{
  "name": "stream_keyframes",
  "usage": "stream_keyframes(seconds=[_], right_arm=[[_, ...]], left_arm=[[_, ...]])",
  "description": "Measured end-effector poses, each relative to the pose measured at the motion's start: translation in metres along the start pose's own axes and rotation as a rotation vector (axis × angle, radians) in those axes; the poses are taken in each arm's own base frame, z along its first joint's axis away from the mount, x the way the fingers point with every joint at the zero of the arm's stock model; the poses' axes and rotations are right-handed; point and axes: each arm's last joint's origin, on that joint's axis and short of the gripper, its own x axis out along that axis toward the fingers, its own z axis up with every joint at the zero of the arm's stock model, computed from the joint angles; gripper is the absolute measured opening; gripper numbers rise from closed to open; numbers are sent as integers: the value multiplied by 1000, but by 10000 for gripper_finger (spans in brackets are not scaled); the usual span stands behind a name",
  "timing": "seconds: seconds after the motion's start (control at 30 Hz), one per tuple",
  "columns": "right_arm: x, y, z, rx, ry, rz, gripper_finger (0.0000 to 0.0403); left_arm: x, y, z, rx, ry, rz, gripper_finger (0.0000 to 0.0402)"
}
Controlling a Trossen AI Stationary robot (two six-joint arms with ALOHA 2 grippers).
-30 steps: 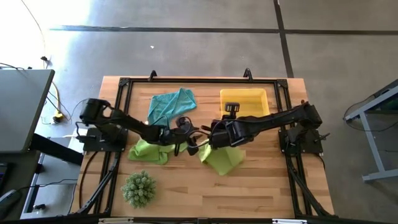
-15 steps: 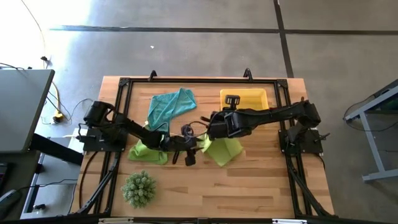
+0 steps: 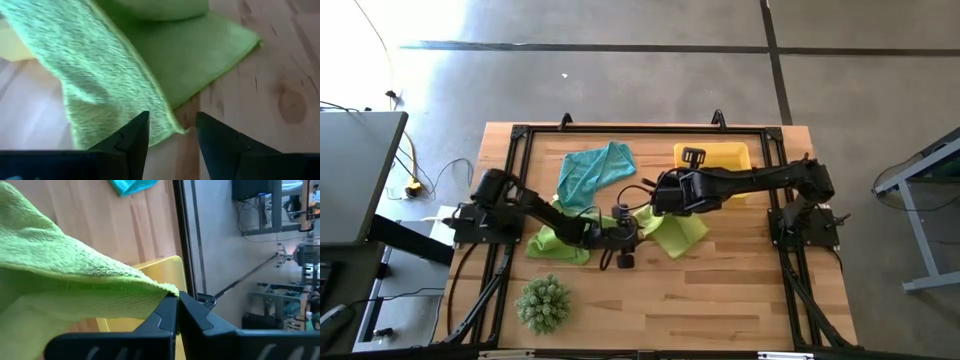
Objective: Roll microfiber towels into tight, uniform cylinder then place into a basket
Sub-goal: Roll the light green towel
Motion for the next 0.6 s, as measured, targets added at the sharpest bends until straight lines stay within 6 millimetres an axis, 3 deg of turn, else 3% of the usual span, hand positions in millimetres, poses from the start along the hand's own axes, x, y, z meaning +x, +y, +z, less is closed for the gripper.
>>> stream_keyframes(seconds=[0.3, 0.6], right_arm=[[0, 0, 1, 4, -4, 6, 0], [0, 2, 1, 6, -1, 51, 0]], left_arm=[[21, -7, 2, 44, 45, 47, 152], [26, 4, 0, -104, 132, 79, 150]])
